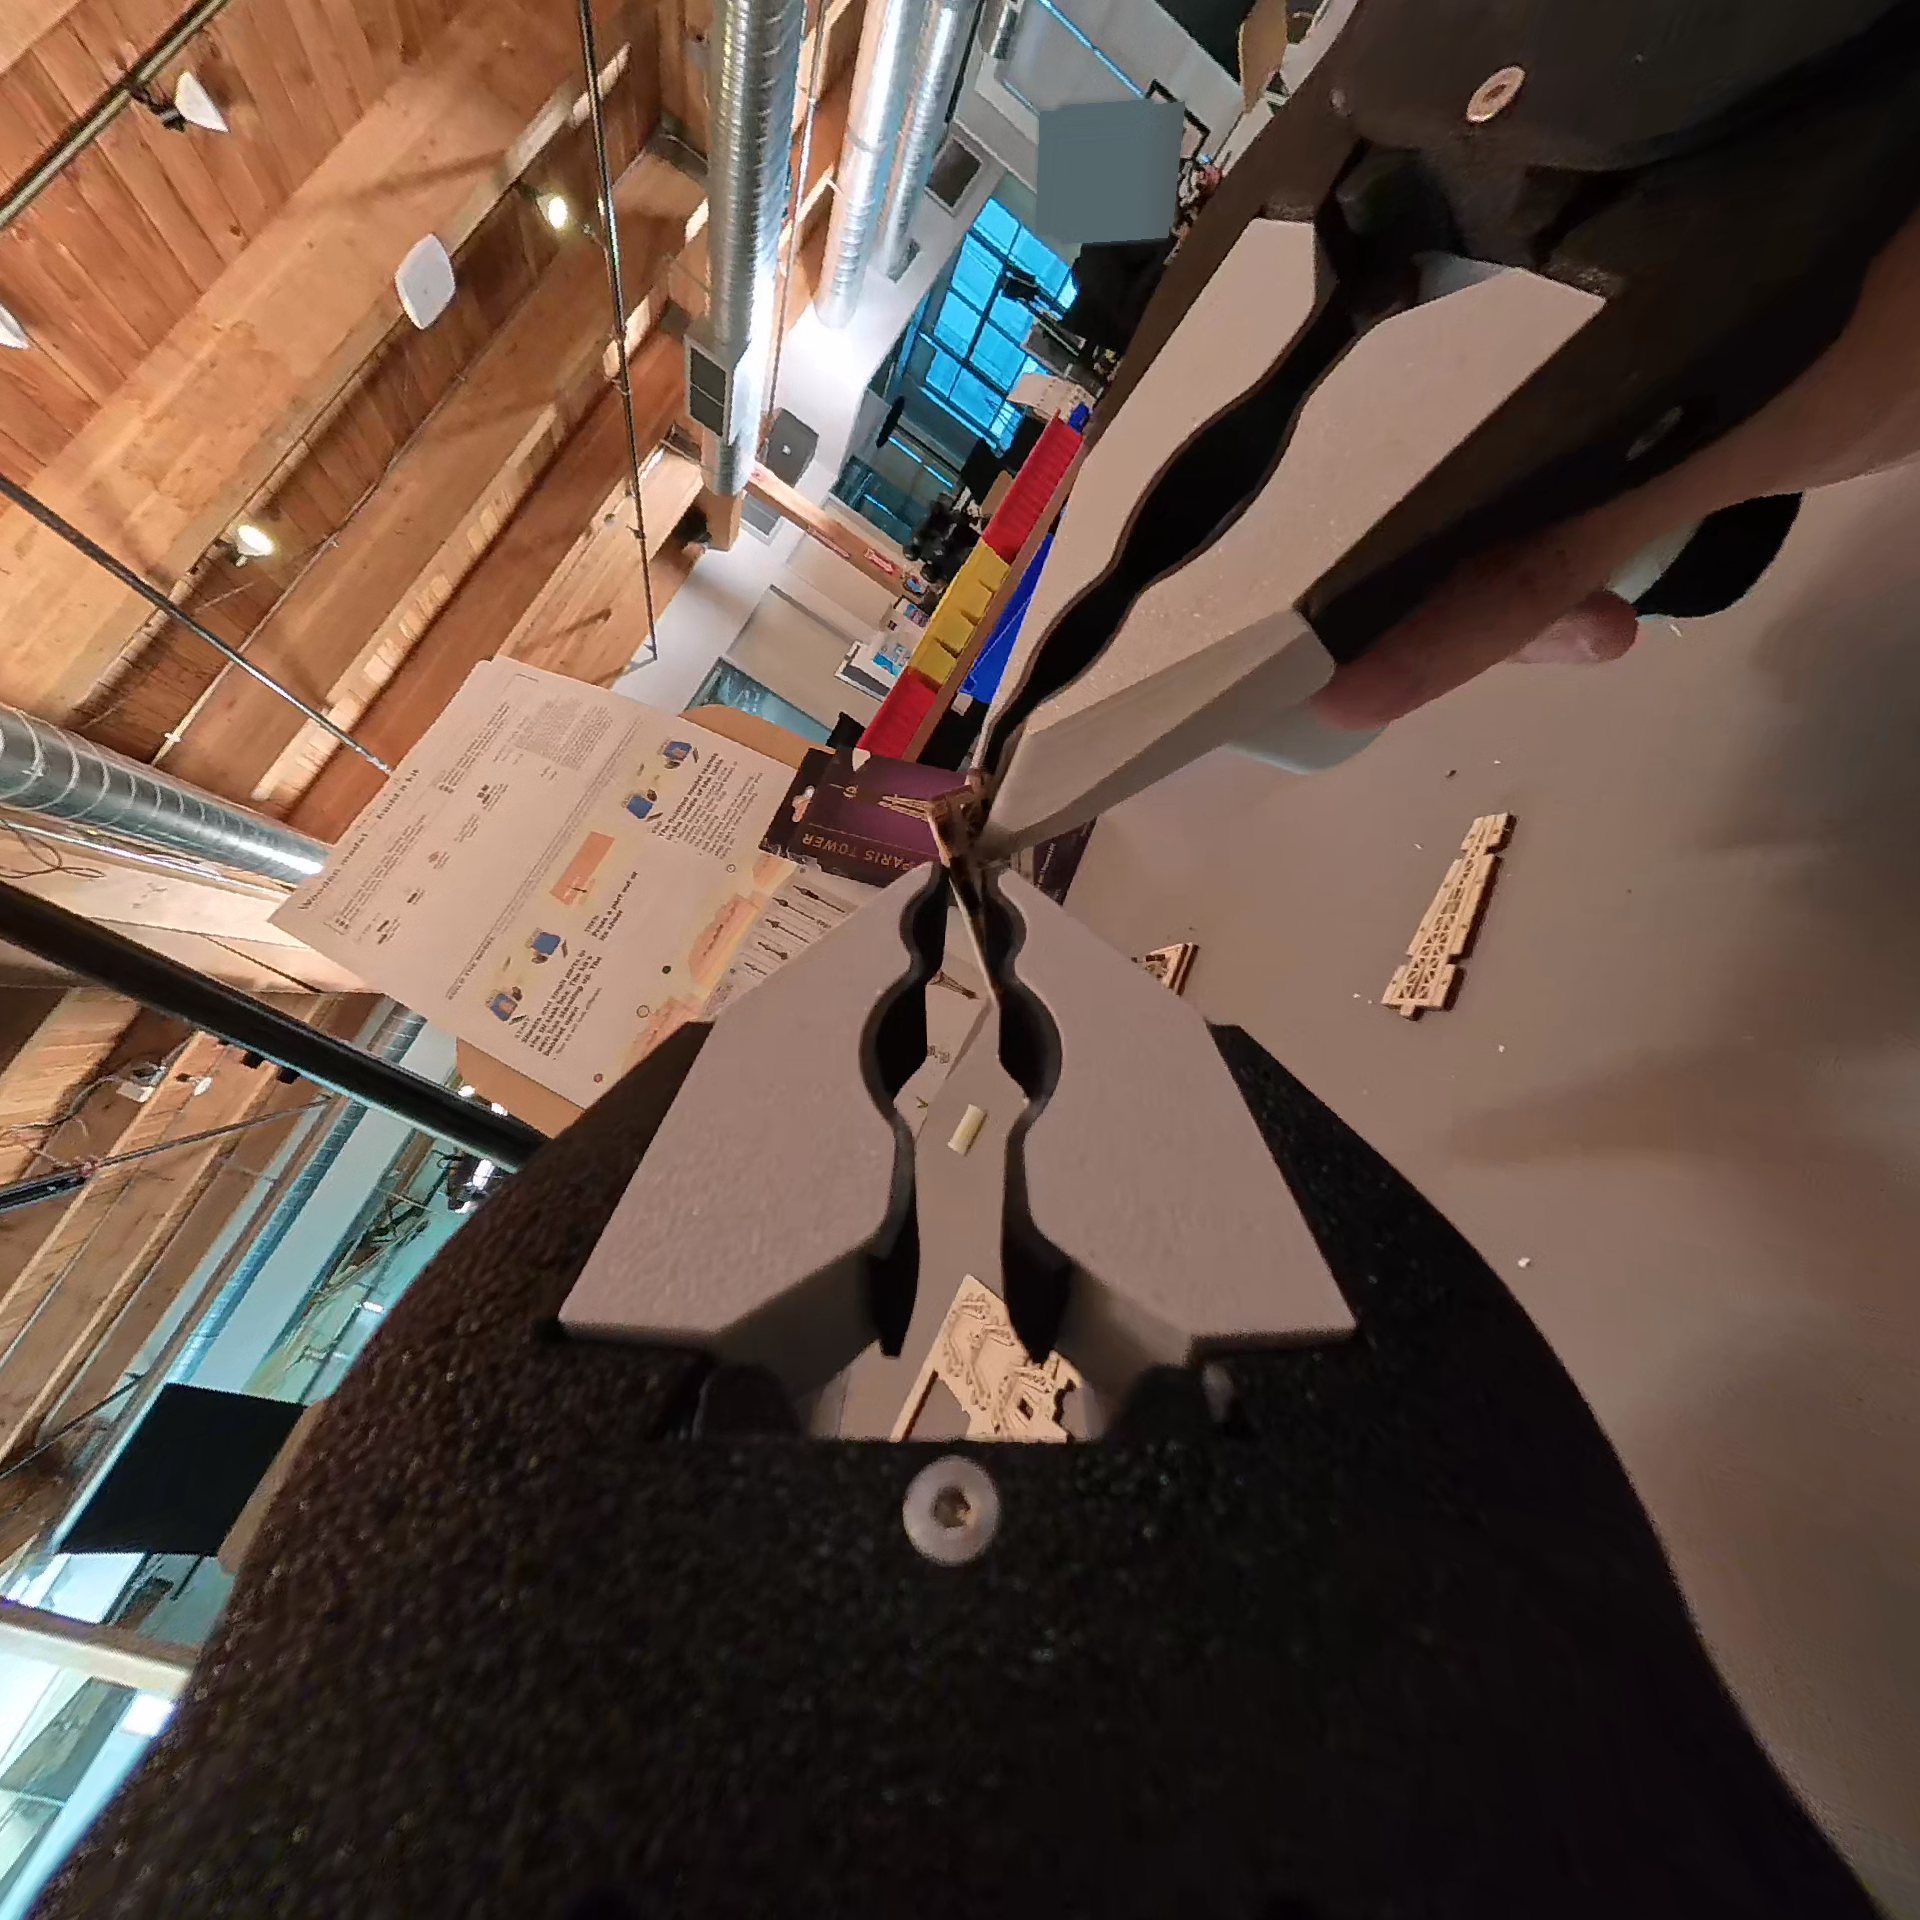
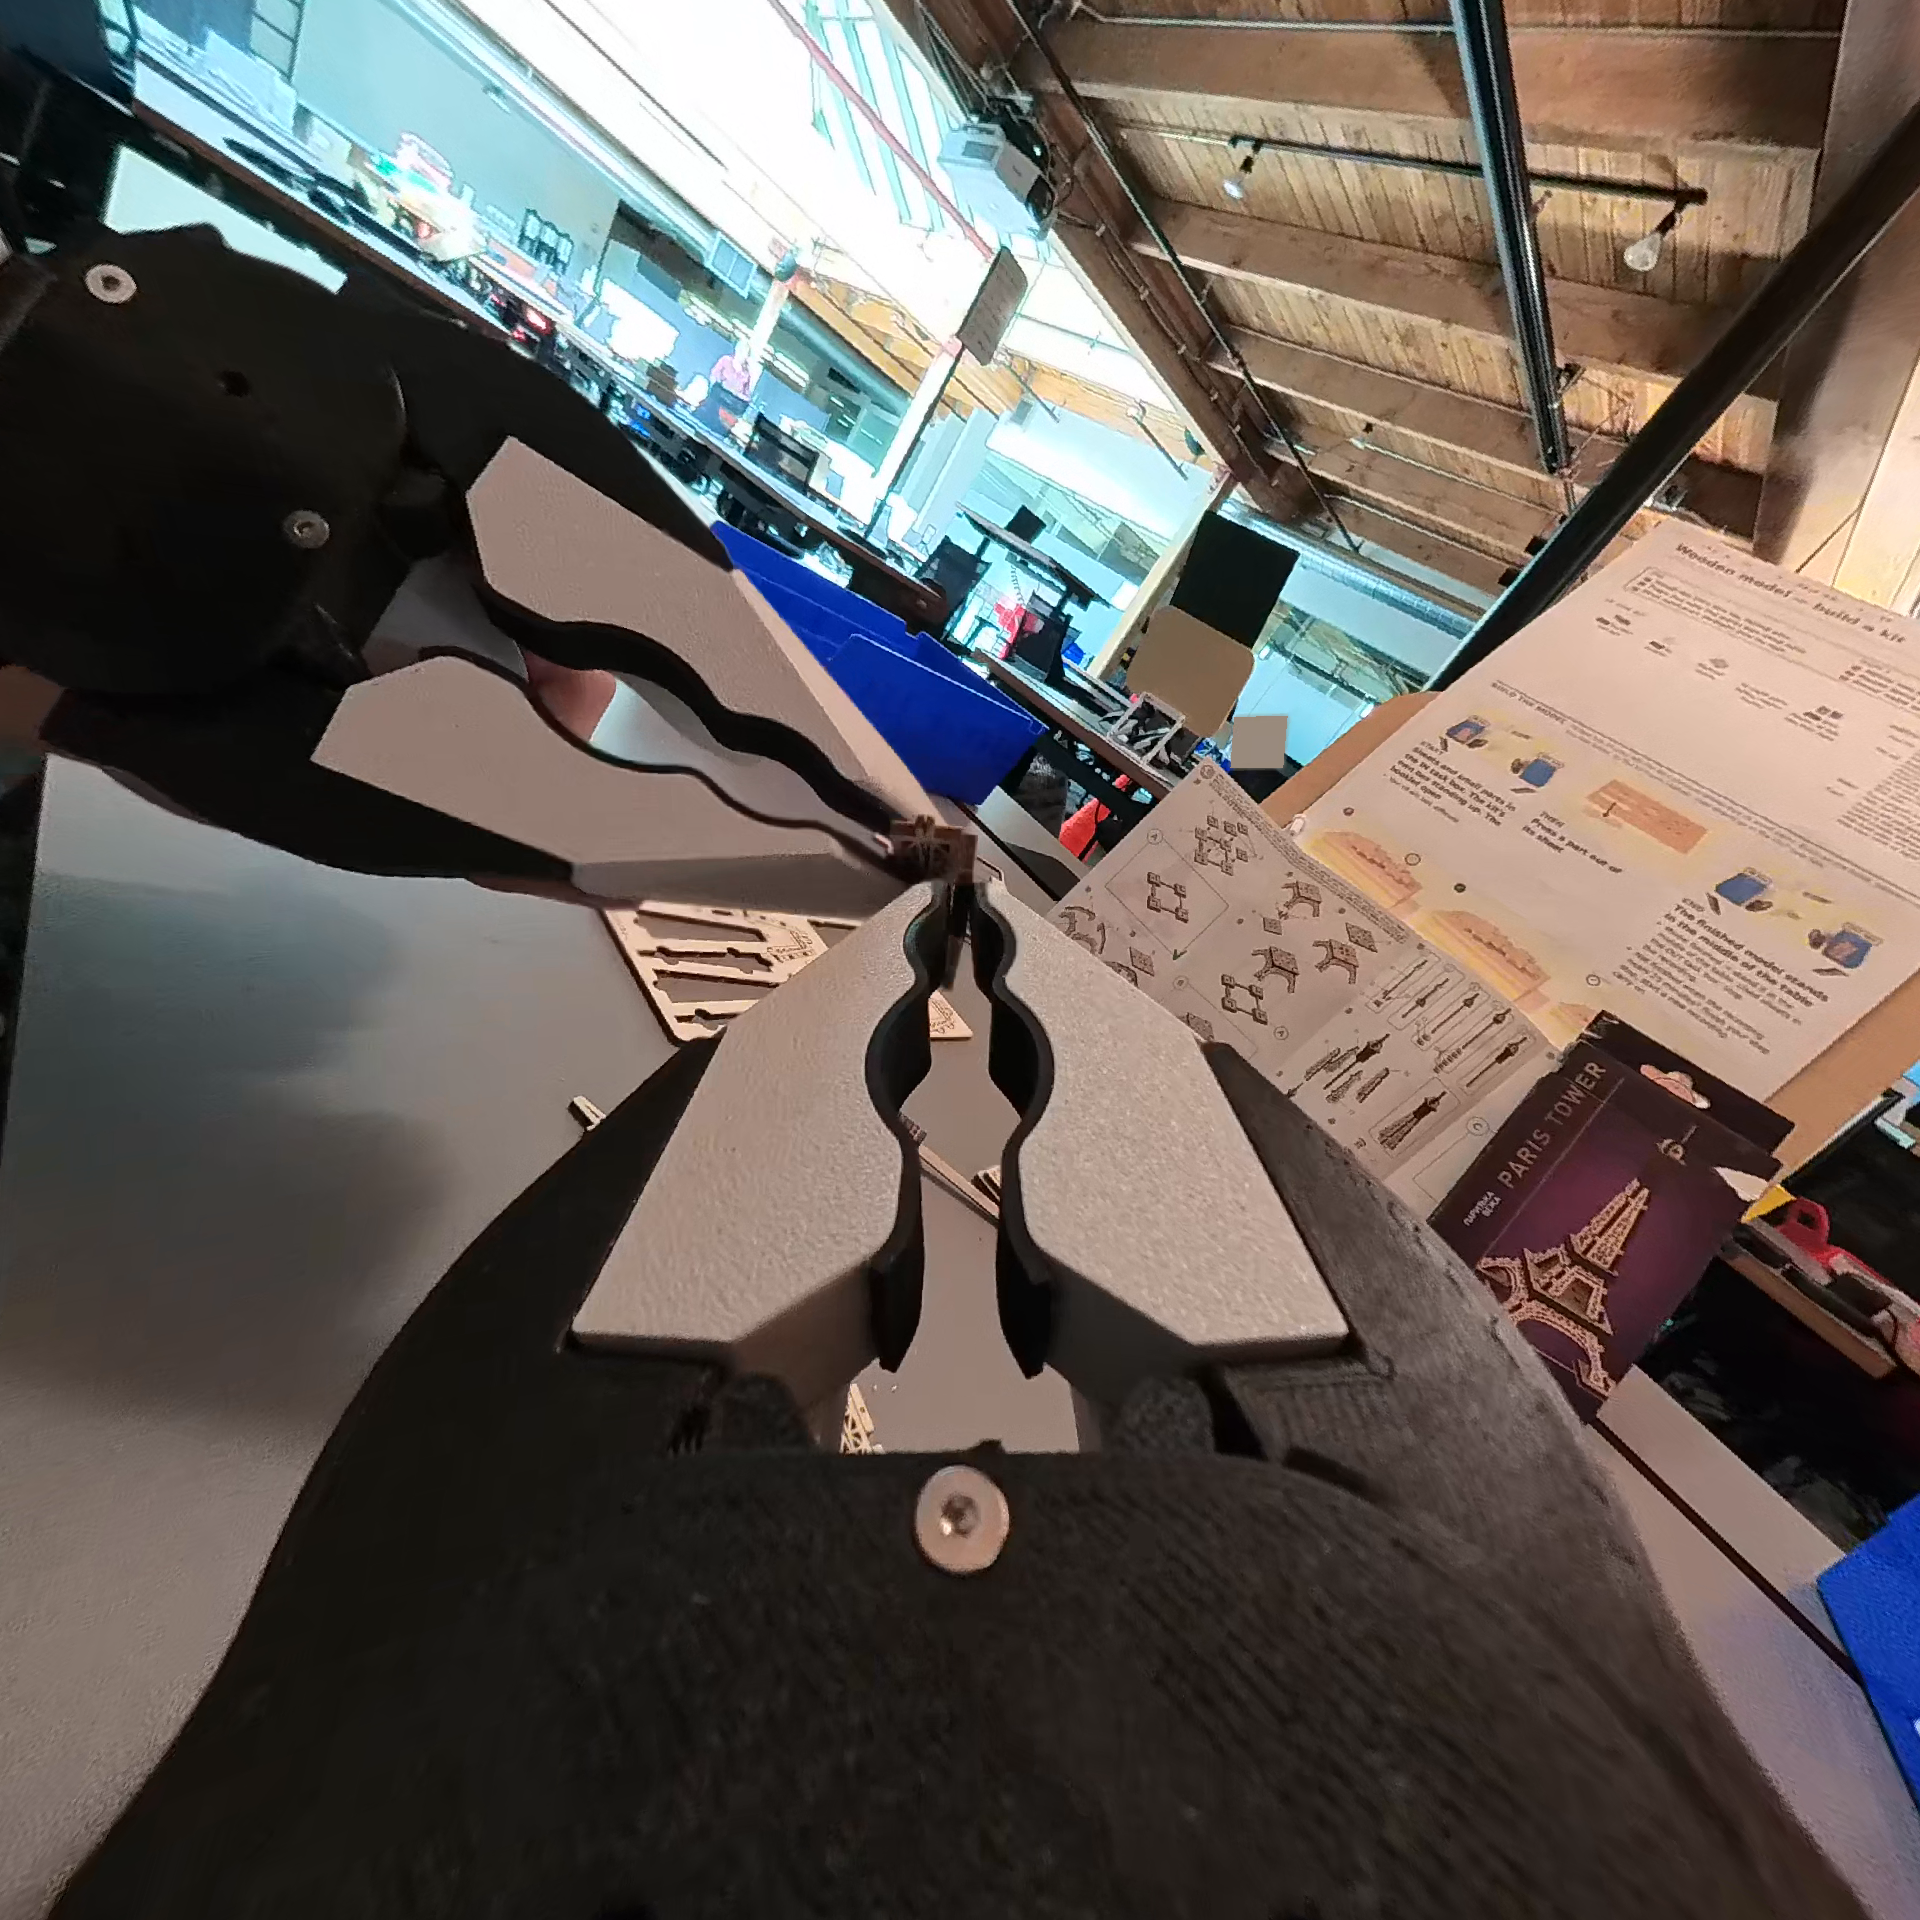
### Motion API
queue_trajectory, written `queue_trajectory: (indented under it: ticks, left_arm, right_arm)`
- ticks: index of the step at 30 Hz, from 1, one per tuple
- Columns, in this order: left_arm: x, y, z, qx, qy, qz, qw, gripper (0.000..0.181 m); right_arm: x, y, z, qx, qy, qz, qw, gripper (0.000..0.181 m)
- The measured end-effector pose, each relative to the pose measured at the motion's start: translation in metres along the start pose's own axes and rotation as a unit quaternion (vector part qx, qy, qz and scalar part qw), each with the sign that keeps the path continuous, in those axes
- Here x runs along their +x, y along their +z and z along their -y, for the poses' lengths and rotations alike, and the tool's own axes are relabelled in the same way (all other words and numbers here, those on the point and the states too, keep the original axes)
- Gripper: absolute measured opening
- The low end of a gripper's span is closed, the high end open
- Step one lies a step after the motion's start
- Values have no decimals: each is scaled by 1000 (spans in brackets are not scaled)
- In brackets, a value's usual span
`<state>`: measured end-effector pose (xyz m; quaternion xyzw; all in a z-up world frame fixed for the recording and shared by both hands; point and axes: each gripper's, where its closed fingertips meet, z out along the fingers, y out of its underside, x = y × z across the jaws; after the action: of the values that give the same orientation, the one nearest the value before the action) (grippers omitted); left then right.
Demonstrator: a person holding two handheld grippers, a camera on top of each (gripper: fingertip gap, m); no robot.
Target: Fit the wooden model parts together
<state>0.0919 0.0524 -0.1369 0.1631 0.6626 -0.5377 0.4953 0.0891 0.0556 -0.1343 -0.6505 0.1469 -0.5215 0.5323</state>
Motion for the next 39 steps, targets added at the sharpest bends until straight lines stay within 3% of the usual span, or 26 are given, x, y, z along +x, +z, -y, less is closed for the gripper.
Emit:
queue_trajectory:
  ticks: [20, 31, 33, 39]
  left_arm:
    - [10, -1, 1, -17, -4, -71, 997, 4]
    - [8, -2, 7, 1, -28, -69, 997, 4]
    - [5, -3, 11, 18, -24, -47, 998, 4]
    - [-11, -13, 31, 92, 18, 37, 995, 6]
  right_arm:
    - [-6, -5, -3, 26, 76, 50, 996, 0]
    - [-4, -9, 2, 54, 93, 39, 993, 0]
    - [-3, -10, 7, 70, 64, 29, 995, 0]
    - [-2, -16, 33, 100, -144, -25, 984, 0]
